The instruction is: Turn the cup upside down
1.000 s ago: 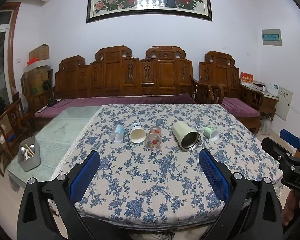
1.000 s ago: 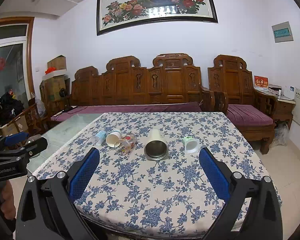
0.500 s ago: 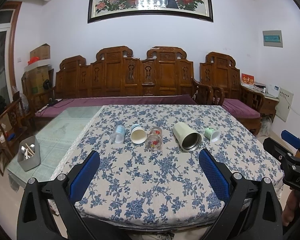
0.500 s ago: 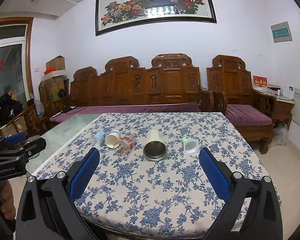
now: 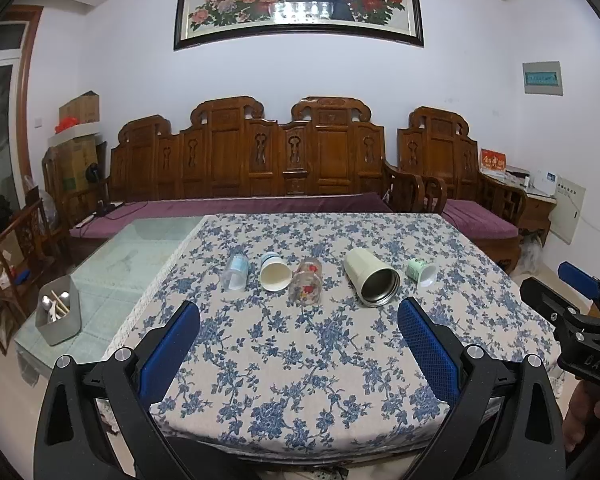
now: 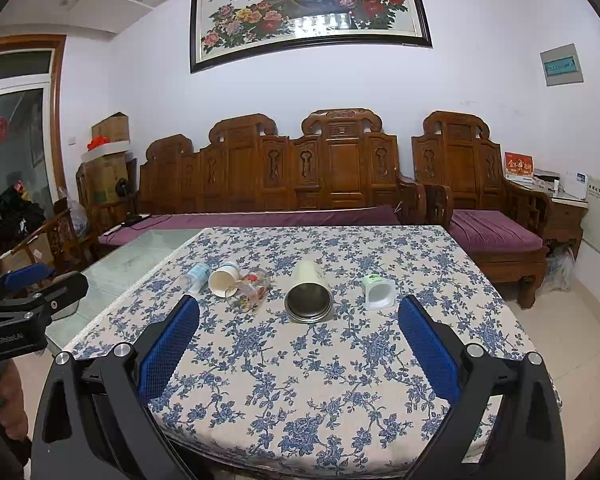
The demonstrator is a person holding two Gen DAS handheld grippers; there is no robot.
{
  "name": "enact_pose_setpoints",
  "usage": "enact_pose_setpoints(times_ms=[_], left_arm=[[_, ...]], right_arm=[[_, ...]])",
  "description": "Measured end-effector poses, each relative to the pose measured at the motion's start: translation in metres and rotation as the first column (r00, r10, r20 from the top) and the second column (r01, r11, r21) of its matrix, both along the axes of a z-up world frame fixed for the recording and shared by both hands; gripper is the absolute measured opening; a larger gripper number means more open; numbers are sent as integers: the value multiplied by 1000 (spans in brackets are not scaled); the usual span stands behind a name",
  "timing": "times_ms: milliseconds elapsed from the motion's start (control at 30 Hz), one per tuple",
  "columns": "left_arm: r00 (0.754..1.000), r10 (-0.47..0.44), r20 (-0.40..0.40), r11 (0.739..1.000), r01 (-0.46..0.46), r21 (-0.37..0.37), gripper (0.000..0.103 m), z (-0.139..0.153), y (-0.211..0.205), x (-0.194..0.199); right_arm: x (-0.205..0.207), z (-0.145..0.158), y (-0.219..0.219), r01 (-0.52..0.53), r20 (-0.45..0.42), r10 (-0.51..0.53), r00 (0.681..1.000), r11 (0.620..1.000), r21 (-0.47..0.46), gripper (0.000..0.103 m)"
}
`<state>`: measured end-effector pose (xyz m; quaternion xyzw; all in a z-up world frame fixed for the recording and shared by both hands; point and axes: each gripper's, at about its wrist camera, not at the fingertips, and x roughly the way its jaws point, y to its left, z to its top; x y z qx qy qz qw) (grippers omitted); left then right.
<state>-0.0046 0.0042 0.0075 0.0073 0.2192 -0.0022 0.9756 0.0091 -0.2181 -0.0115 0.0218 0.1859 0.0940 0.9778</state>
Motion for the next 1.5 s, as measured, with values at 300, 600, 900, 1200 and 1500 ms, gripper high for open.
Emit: enact_pose_setpoints(times_ms=[300, 600, 900, 1200, 1500], left_arm=[[1000, -3, 22, 1000, 3, 17, 95, 3, -4, -5], [1000, -4, 22, 1000, 4, 14, 95, 3, -5, -6], [1000, -4, 19, 1000, 4, 14, 95, 2, -5, -7], [1000, -9, -20, 1000, 9, 13, 95, -8, -4, 0], [993, -22, -119, 1000, 23, 10, 95, -29, 7, 37]], right_arm=[[-1, 2, 0, 2, 9, -2, 1000, 1000, -5, 100], [-2, 3, 0, 2, 10, -2, 1000, 1000, -1, 100], [-4, 4, 2, -2, 13, 2, 1000, 1000, -2, 100], [2, -4, 3, -15, -9, 15, 1000, 1000, 12, 100], [34, -30, 6, -37, -88, 38, 995, 999, 13, 100]])
